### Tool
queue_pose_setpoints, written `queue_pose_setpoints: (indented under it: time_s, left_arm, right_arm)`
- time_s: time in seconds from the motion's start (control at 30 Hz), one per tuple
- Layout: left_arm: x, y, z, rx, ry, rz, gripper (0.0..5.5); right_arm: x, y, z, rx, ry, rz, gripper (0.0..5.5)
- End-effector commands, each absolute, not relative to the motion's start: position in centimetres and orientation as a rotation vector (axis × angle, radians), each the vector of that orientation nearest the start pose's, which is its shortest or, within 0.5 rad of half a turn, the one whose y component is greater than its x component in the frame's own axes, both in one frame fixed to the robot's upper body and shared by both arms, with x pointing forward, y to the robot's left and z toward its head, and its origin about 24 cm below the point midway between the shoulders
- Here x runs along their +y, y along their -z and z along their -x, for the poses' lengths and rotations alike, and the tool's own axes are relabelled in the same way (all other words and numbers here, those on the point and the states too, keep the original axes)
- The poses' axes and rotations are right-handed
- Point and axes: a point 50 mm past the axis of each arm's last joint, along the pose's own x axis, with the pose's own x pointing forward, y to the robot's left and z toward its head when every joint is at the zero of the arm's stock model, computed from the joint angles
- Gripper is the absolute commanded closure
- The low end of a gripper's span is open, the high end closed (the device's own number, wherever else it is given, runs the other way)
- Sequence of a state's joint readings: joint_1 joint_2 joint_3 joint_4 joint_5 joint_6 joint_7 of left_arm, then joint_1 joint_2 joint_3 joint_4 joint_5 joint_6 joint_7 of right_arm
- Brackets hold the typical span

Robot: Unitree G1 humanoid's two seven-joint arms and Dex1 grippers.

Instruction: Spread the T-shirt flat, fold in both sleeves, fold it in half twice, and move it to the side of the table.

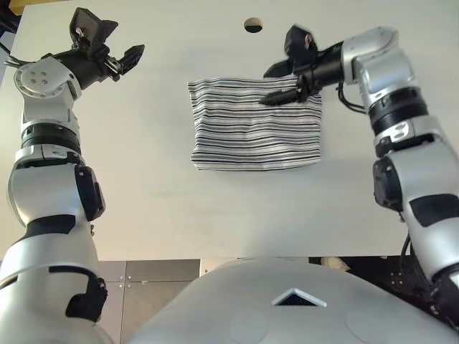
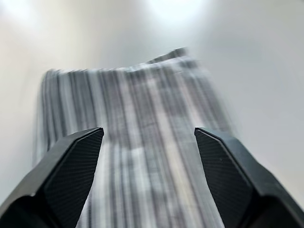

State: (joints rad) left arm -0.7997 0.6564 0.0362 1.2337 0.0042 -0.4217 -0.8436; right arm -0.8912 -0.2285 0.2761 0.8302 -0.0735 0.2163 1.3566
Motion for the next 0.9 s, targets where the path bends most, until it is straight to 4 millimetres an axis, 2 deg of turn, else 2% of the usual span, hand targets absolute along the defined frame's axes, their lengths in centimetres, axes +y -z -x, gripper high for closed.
queue_pose_setpoints:
  time_s: [0.03, 0.17, 0.3, 0.4, 0.53, 0.67, 0.9]
  left_arm:
    - [28.3, -11.3, -35.1, 0.123, 0.595, -0.502, 2.29]
    - [27.6, -10.9, -35.1, 0.116, 0.639, -0.504, 2.29]
    - [27.1, -10.8, -35.0, 0.104, 0.675, -0.511, 2.29]
    - [26.6, -10.8, -35.0, 0.091, 0.706, -0.517, 2.29]
    - [26.0, -10.8, -35.0, 0.071, 0.728, -0.522, 2.29]
    - [25.7, -10.9, -35.0, 0.056, 0.736, -0.521, 2.29]
    - [25.3, -11.0, -35.1, 0.053, 0.747, -0.524, 2.29]
  right_arm:
    - [-7.8, -7.9, -32.6, 0.551, -1.585, 0.439, 1.95]
    - [-7.7, -5.9, -31.0, 0.595, -1.616, 0.570, 1.95]
    - [-7.7, -4.3, -31.5, 0.662, -1.559, 0.729, 1.95]
    - [-8.0, -4.4, -33.0, 0.755, -1.490, 0.794, 1.95]
    - [-9.0, -6.0, -34.9, 0.902, -1.441, 0.887, 1.95]
    - [-11.9, -7.1, -36.0, 1.003, -1.353, 1.008, 1.95]
    - [-19.1, -7.7, -37.1, 1.089, -1.052, 1.329, 1.95]
